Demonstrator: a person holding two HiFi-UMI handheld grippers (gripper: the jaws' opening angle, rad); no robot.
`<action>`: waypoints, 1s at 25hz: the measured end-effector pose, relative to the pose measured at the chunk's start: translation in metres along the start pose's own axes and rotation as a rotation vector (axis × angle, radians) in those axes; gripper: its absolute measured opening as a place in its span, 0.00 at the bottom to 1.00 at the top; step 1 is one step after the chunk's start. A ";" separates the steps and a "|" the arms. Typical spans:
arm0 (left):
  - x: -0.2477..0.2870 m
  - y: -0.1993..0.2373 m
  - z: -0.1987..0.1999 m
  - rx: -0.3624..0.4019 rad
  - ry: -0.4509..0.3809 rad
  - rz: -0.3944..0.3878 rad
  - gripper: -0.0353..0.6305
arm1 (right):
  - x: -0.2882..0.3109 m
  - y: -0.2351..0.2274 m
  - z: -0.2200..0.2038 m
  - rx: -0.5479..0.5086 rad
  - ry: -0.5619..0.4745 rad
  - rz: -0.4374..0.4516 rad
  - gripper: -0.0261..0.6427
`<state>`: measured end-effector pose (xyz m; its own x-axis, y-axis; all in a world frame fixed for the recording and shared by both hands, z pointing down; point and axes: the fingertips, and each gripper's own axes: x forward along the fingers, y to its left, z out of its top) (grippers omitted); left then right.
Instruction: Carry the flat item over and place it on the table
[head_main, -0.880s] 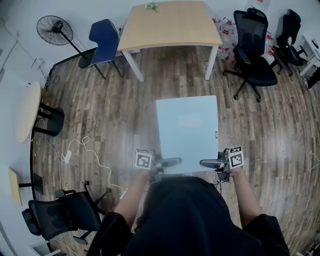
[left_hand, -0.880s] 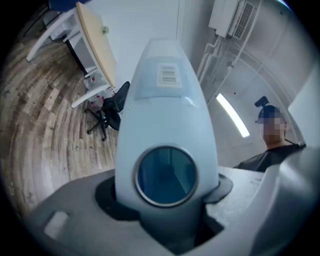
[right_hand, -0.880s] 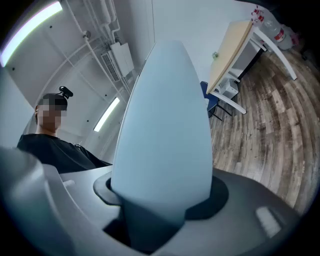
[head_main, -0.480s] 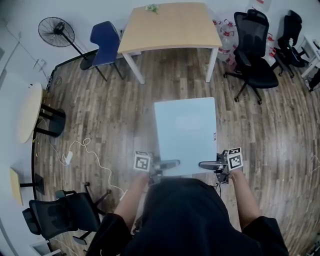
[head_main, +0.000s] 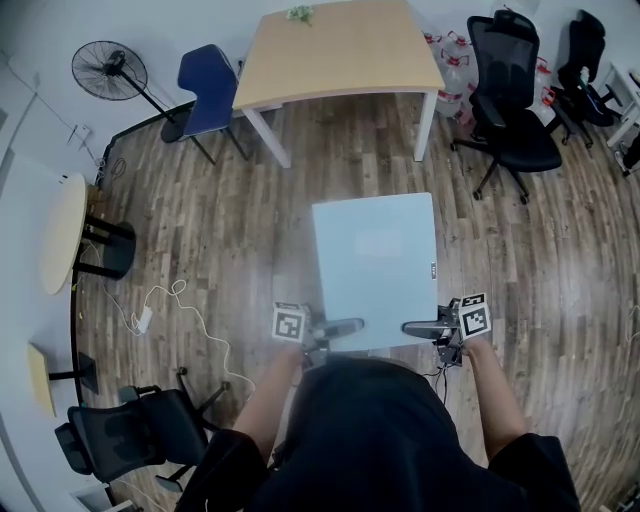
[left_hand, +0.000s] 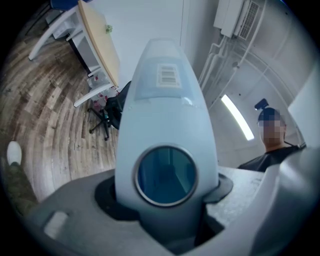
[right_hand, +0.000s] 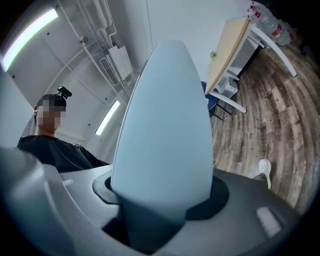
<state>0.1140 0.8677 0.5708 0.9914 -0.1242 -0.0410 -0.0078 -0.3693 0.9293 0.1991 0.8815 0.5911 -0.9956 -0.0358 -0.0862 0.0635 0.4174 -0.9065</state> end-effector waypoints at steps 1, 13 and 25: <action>0.000 0.004 0.004 -0.004 0.004 0.000 0.54 | 0.001 -0.004 0.003 0.005 -0.004 0.000 0.50; -0.018 0.061 0.113 -0.008 0.016 -0.037 0.54 | 0.035 -0.065 0.103 0.009 -0.022 -0.042 0.49; -0.053 0.112 0.299 0.007 0.039 -0.096 0.54 | 0.101 -0.114 0.276 0.013 -0.043 -0.099 0.49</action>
<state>0.0220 0.5579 0.5673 0.9920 -0.0523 -0.1153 0.0866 -0.3840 0.9193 0.1101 0.5792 0.5718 -0.9933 -0.1150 -0.0129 -0.0343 0.3983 -0.9166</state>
